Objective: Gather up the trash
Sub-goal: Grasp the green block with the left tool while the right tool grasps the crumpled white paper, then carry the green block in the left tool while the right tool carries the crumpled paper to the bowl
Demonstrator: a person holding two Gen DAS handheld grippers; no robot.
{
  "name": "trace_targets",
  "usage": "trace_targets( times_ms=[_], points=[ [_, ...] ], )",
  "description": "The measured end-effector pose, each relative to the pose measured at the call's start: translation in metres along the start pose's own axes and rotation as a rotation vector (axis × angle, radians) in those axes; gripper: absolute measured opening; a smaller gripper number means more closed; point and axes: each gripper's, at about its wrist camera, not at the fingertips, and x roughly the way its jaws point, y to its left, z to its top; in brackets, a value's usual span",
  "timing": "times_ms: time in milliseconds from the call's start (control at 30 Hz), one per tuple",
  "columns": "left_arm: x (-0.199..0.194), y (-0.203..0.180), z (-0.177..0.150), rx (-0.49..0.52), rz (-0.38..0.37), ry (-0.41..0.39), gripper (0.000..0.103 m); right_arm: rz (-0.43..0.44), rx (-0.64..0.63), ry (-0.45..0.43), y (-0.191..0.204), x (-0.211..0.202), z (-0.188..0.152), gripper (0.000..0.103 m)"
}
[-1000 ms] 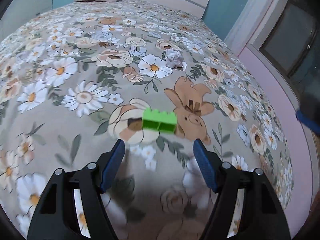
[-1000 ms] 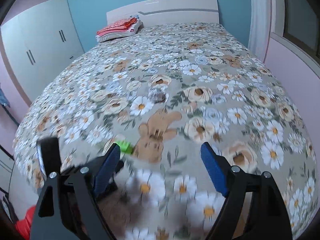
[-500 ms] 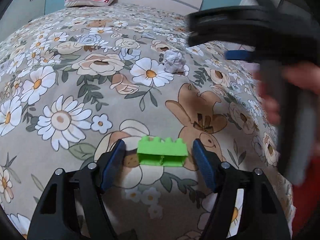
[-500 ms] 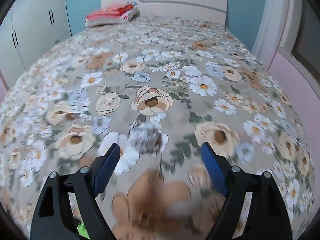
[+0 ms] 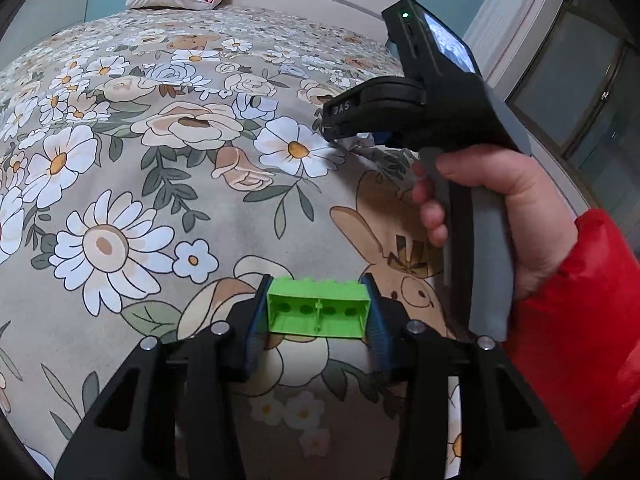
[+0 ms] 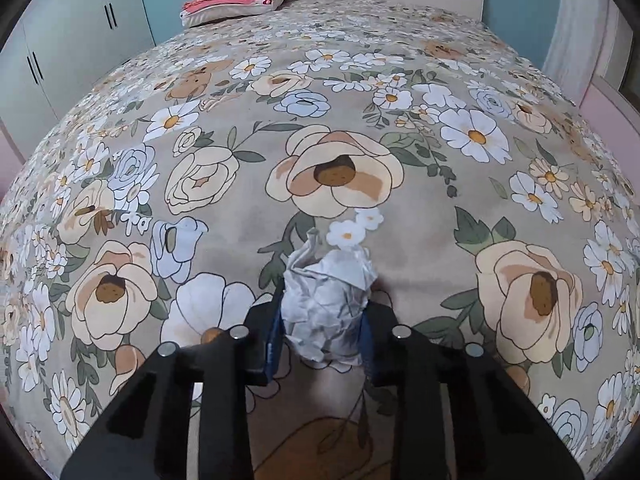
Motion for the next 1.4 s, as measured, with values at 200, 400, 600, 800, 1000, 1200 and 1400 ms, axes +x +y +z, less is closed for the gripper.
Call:
trace_targets(
  times_ms=[200, 400, 600, 800, 1000, 1200, 1400],
  points=[
    [-0.005, -0.002, 0.001, 0.009, 0.015, 0.004, 0.044, 0.006, 0.02, -0.012, -0.004, -0.021, -0.001, 0.032],
    [-0.018, -0.006, -0.001, 0.029, 0.043, 0.009, 0.044, 0.009, 0.028, -0.052, -0.007, -0.057, -0.004, 0.031],
    [-0.052, -0.013, -0.001, 0.061, 0.067, -0.015, 0.044, 0.0, 0.023, -0.108, -0.011, -0.105, -0.013, 0.032],
    [-0.116, -0.028, 0.001, 0.124, 0.121, -0.065, 0.044, 0.012, 0.028, -0.191, -0.017, -0.181, -0.033, 0.032],
    [-0.189, -0.047, -0.004, 0.181, 0.181, -0.129, 0.044, 0.017, 0.02, -0.275, -0.013, -0.266, -0.063, 0.032],
    [-0.252, -0.064, -0.024, 0.226, 0.238, -0.169, 0.044, 0.017, -0.02, -0.318, 0.002, -0.339, -0.11, 0.032],
    [-0.309, -0.076, -0.055, 0.248, 0.293, -0.207, 0.044, 0.018, -0.066, -0.364, 0.017, -0.404, -0.169, 0.032]
  ],
)
